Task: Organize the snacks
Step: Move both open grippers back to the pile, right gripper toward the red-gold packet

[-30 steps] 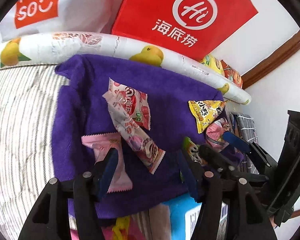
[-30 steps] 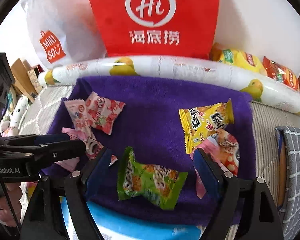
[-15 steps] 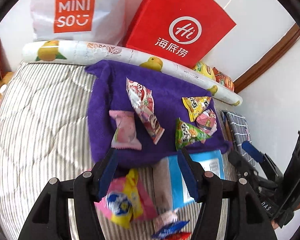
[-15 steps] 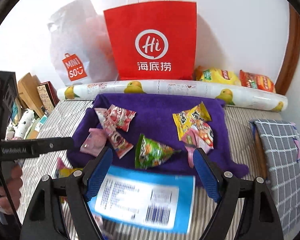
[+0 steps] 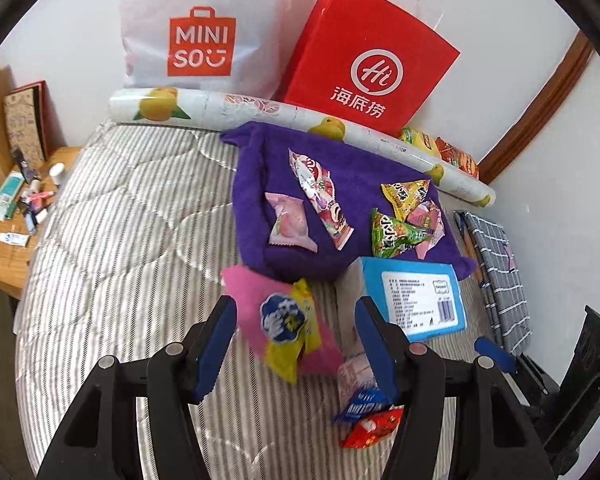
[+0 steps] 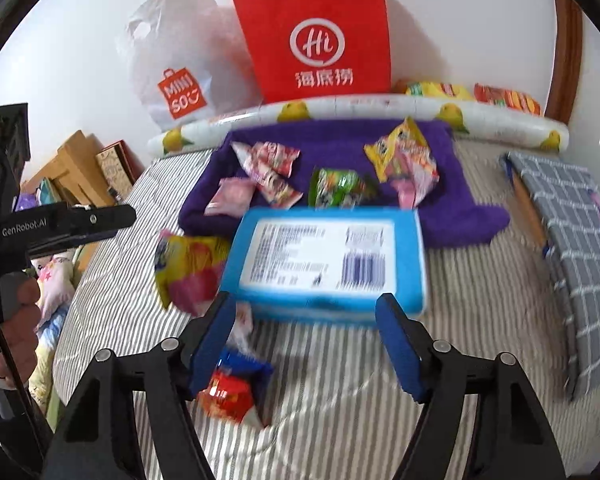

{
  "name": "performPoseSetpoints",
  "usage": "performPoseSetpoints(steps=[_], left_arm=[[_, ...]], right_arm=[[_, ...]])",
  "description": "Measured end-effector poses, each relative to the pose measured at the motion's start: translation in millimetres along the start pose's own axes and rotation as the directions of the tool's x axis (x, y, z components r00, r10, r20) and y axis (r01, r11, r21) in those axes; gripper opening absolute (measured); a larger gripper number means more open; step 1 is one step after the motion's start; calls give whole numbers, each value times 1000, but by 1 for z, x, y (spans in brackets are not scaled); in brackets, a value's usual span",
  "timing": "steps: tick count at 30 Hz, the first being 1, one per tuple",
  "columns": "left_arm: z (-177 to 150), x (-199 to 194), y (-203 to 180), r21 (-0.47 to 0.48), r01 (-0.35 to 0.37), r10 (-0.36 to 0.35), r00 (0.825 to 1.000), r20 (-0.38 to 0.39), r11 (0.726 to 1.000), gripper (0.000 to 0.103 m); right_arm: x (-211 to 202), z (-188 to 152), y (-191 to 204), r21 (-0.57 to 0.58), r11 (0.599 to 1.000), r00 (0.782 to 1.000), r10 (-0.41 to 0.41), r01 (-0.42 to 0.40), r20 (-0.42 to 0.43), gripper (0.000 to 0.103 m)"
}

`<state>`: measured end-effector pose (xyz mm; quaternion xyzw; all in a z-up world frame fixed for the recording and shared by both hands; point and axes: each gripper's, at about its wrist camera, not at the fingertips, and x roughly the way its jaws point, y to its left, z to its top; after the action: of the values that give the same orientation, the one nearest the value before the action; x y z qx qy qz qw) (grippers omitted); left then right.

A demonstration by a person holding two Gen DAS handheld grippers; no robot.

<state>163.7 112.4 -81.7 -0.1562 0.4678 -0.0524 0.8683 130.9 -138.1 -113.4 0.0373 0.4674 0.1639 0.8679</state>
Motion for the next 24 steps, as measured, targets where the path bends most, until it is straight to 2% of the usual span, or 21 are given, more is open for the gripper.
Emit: performPoseSetpoints(steps=[7,11,18,24], left_arm=[[-14,-12,-5,21,-9,8,1000,30,1000,59],[-20,-16,-6,27,9,-9,999,31,1000,59],[-26,-19,-2,38,13,-14,999,36,999,59],[-29,-19,2,38,10,-12,999,39,999,59]], right_arm=[[-4,-30,13,27,999,999,36,-36,-9,72],[-2,-42,23,-4,1000,1000,2,-2,-9,72],[3,-56,36,-10,1000,1000,22,-22,-19,72],[15,-63,47,-32,999,999,0,-1,-41,72]])
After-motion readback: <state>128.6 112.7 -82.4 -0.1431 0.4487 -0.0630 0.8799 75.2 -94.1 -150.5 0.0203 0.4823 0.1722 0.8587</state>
